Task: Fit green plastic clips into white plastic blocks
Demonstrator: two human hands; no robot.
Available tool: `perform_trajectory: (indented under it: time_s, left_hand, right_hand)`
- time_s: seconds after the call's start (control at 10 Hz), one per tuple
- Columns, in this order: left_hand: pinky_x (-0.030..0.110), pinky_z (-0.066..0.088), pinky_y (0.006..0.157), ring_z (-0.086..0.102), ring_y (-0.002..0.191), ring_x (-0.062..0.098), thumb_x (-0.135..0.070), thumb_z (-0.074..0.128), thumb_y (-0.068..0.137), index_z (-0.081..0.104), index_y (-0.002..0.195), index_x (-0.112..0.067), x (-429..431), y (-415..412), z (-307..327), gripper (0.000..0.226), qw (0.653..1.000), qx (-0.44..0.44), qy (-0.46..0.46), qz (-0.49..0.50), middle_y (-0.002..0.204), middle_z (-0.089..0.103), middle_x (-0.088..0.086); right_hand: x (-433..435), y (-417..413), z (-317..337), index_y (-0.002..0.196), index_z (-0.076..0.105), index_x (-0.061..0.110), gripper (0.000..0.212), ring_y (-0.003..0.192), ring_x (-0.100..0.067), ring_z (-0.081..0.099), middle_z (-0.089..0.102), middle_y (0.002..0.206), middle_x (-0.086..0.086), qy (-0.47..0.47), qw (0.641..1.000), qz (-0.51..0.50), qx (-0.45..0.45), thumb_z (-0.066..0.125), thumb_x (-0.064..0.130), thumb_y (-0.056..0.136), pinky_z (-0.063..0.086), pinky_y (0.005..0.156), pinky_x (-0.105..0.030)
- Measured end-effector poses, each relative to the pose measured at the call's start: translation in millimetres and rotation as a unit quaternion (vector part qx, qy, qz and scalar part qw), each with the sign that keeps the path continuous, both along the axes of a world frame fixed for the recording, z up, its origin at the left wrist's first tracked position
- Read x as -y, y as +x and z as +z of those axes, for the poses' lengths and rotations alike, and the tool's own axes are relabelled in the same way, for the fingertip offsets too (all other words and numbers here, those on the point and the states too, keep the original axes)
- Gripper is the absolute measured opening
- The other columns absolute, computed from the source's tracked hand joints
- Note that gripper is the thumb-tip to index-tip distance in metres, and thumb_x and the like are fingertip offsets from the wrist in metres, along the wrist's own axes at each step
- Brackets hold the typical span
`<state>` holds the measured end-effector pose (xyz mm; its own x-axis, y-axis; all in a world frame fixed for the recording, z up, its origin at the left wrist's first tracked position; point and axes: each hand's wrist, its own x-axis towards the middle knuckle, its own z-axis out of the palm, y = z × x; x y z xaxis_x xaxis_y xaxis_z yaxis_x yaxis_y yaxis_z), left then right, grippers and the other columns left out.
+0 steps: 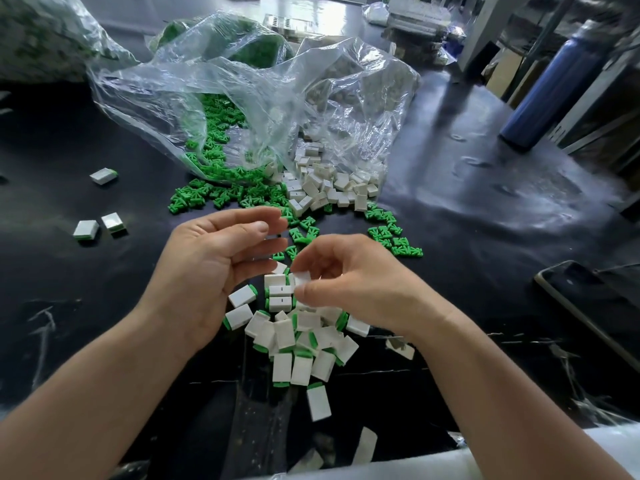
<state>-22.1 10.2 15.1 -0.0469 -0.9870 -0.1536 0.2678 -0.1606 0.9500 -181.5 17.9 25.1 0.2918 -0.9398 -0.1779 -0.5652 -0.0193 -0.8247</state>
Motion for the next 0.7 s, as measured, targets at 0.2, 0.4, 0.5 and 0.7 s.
perform_trajectory:
  time_s: [0.2,0.4,0.5,0.7]
  left_hand:
    - [0.021,0.056,0.057,0.070,0.068,0.013,0.001,0.049,0.087,0.070,0.083,-0.013,1.5,0.4,-1.9,0.025,1.000,0.000,-0.008,-0.002,0.081,0.074,0.002]
    - [0.020,0.055,0.055,0.070,0.067,0.013,0.001,0.049,0.087,0.070,0.081,-0.014,2.8,1.3,-4.9,0.026,1.000,0.003,-0.016,-0.001,0.080,0.074,0.002]
    - [0.019,0.054,0.054,0.069,0.065,0.011,0.001,0.050,0.087,0.070,0.082,-0.013,2.3,1.6,-5.0,0.025,1.000,0.014,-0.021,0.000,0.079,0.074,0.002]
    - [0.016,0.045,0.045,0.061,0.052,0.007,0.001,0.056,0.085,0.069,0.083,-0.016,-7.6,-2.6,-0.6,0.021,0.992,0.118,-0.049,-0.002,0.070,0.072,0.000]
  right_hand:
    - [-2.5,3.6,-1.6,0.078,0.058,0.034,0.026,0.060,0.002,0.050,0.054,0.068,0.014,-0.038,0.997,0.017,-0.071,0.070,0.013,0.070,0.039,0.053,-0.008]
    - [-2.3,4.3,-3.4,0.074,0.061,0.033,0.016,0.060,0.004,0.050,0.053,0.065,0.017,-0.063,0.994,0.020,-0.088,0.068,0.019,0.075,0.040,0.059,-0.008]
    - [-1.9,3.6,-4.1,0.076,0.068,0.029,0.008,0.059,0.008,0.050,0.053,0.064,0.017,-0.068,0.993,0.026,-0.094,0.067,0.021,0.078,0.039,0.058,-0.006]
    - [-2.4,2.6,-1.9,0.070,0.062,0.029,0.013,0.064,0.003,0.049,0.054,0.064,0.015,-0.093,0.993,-0.014,-0.077,0.064,0.026,0.082,0.039,0.062,-0.013]
